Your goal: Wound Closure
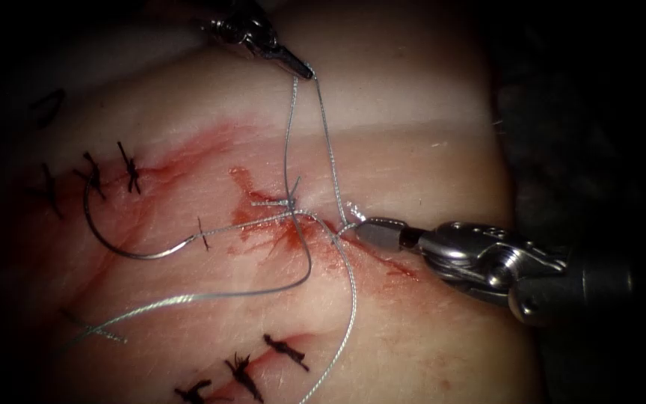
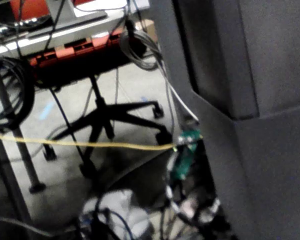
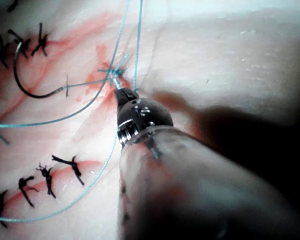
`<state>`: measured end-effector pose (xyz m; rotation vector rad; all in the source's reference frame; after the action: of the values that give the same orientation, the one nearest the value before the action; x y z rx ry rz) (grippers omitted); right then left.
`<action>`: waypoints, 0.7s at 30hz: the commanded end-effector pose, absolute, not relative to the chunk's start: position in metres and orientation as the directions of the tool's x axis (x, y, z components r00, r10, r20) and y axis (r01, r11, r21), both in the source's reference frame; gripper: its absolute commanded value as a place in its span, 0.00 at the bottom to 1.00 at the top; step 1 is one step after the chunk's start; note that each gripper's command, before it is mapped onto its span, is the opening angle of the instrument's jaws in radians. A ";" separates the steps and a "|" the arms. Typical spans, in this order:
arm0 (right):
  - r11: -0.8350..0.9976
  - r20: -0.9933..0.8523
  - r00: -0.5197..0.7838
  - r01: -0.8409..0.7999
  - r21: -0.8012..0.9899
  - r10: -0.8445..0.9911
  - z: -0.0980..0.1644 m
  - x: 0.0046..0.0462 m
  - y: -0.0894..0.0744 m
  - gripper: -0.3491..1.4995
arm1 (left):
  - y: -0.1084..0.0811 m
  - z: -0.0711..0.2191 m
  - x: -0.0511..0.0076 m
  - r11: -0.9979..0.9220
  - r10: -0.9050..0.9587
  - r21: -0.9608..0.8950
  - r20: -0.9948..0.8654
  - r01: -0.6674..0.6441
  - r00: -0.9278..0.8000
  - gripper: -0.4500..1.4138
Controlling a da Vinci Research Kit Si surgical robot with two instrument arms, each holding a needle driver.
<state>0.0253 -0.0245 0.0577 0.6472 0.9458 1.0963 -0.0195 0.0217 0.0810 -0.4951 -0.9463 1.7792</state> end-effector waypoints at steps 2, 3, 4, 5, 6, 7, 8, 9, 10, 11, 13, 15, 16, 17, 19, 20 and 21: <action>0.316 -0.276 0.155 -0.435 0.843 0.949 0.057 0.0273 -0.026 0.00 | 0.022 0.082 -0.0202 -0.253 0.895 -0.758 0.052 -0.601 -0.442 0.00; 0.312 -0.269 0.161 -0.430 0.847 0.950 0.057 0.0276 -0.027 0.00 | 0.023 0.082 -0.0203 -0.293 0.883 -0.742 0.031 -0.603 -0.467 0.00; 0.312 -0.266 0.165 -0.427 0.849 0.950 0.057 0.0278 -0.027 0.00 | 0.023 0.082 -0.0203 -0.334 0.869 -0.721 0.014 -0.607 -0.495 0.00; 0.311 -0.263 0.170 -0.424 0.851 0.950 0.057 0.0281 -0.028 0.00 | 0.023 0.082 -0.0204 -0.370 0.854 -0.700 0.002 -0.611 -0.520 0.00; 0.313 -0.262 0.175 -0.420 0.852 0.949 0.057 0.0284 -0.029 0.00 | 0.024 0.081 -0.0203 -0.455 0.816 -0.639 -0.020 -0.620 -0.578 0.00; 0.315 -0.263 0.179 -0.418 0.852 0.948 0.057 0.0286 -0.029 0.00 | 0.024 0.081 -0.0203 -0.489 0.802 -0.607 -0.030 -0.626 -0.597 0.00; 0.318 -0.264 0.183 -0.417 0.852 0.947 0.057 0.0289 -0.029 0.00 | 0.024 0.081 -0.0202 -0.542 0.776 -0.560 -0.047 -0.627 -0.628 0.00; 0.322 -0.266 0.187 -0.414 0.852 0.946 0.057 0.0291 -0.029 0.00 | 0.025 0.081 -0.0202 -0.588 0.750 -0.520 -0.063 -0.620 -0.659 0.00; 0.325 -0.268 0.193 -0.410 0.852 0.944 0.057 0.0292 -0.029 0.00 | 0.025 0.081 -0.0202 -0.622 0.730 -0.483 -0.072 -0.617 -0.679 0.00; 0.329 -0.269 0.199 -0.406 0.852 0.942 0.057 0.0293 -0.029 0.00 | 0.025 0.081 -0.0202 -0.665 0.700 -0.442 -0.087 -0.602 -0.709 0.00; 0.340 -0.274 0.214 -0.397 0.853 0.938 0.057 0.0295 -0.030 0.00 | 0.026 0.081 -0.0203 -0.710 0.671 -0.380 -0.113 -0.592 -0.732 0.00; 0.349 -0.280 0.223 -0.393 0.851 0.934 0.058 0.0297 -0.030 0.00 | 0.027 0.081 -0.0207 -0.770 0.623 -0.302 -0.159 -0.563 -0.766 0.00; 0.352 -0.283 0.225 -0.392 0.850 0.933 0.058 0.0297 -0.030 0.00 | 0.027 0.082 -0.0210 -0.785 0.609 -0.272 -0.174 -0.557 -0.774 0.00; 0.355 -0.284 0.229 -0.389 0.850 0.931 0.058 0.0297 -0.030 0.00 | 0.028 0.082 -0.0213 -0.801 0.592 -0.245 -0.184 -0.547 -0.785 0.00; 0.360 -0.287 0.235 -0.386 0.849 0.929 0.058 0.0298 -0.031 0.00 | 0.029 0.082 -0.0221 -0.826 0.562 -0.192 -0.188 -0.531 -0.806 0.00; 0.362 -0.289 0.237 -0.385 0.849 0.928 0.058 0.0298 -0.031 0.00 | 0.029 0.082 -0.0224 -0.832 0.553 -0.177 -0.192 -0.525 -0.811 0.00; 0.364 -0.287 0.242 -0.388 0.847 0.927 0.058 0.0298 -0.031 0.00 | 0.029 0.082 -0.0226 -0.835 0.549 -0.164 -0.193 -0.525 -0.813 0.00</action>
<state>0.0291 -0.0307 0.0578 0.7252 0.9078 1.0164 -0.0225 0.0292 0.0819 -0.3049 -0.1277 2.5543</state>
